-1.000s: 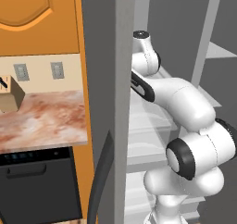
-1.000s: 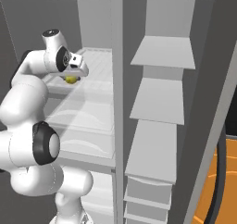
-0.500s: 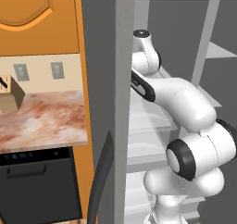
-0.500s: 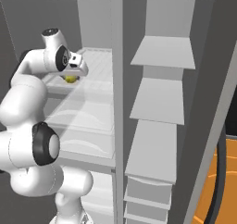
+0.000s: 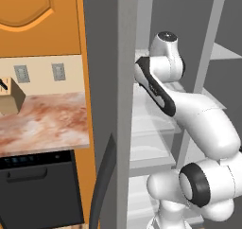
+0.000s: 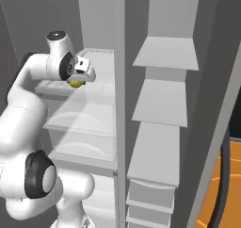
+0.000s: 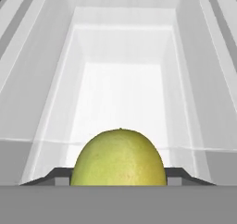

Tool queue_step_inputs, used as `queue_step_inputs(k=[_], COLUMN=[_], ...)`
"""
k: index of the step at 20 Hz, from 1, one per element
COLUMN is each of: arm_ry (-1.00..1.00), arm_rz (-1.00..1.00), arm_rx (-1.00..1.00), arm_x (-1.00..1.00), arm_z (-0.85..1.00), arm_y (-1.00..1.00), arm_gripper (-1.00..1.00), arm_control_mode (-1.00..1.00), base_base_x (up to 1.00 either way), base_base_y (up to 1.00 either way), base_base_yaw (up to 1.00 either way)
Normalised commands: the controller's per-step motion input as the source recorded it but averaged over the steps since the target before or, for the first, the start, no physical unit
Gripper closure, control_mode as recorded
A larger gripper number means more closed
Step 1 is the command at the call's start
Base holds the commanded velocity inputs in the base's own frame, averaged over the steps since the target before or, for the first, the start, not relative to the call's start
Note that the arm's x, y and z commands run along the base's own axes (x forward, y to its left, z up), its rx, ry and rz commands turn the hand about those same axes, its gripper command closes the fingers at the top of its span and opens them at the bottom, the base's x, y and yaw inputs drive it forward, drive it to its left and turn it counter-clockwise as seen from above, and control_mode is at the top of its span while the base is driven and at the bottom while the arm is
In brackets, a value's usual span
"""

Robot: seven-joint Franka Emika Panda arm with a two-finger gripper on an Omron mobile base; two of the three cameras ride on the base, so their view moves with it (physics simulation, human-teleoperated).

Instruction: Retrieve a lemon from the fridge and place it on the cutting board with the fish.

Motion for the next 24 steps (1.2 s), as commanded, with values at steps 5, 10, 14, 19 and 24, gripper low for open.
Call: queue_step_inputs(k=[5,10,14,19,24], arm_ry=[0.00,0.05,0.00,0.00,0.00], arm_rz=[-0.01,-0.01,0.00,0.00,0.00], arm_rx=[0.00,0.00,0.00,0.00,-0.03], arm_x=[-0.99,-1.00,-1.00,-1.00,-1.00], arm_z=[0.57,0.21,-0.21,-0.24,-0.20], arm_y=[-0.15,-0.10,-0.31,-0.41,-0.35], arm_gripper=[1.00,1.00,1.00,1.00,1.00], arm_control_mode=[-1.00,-1.00,-1.00,-1.00,-1.00], base_base_x=[0.00,0.00,0.00,0.00,0.00], base_base_y=[0.00,0.00,0.00,0.00,0.00], base_base_yaw=[0.00,0.00,0.00,0.00,0.00])
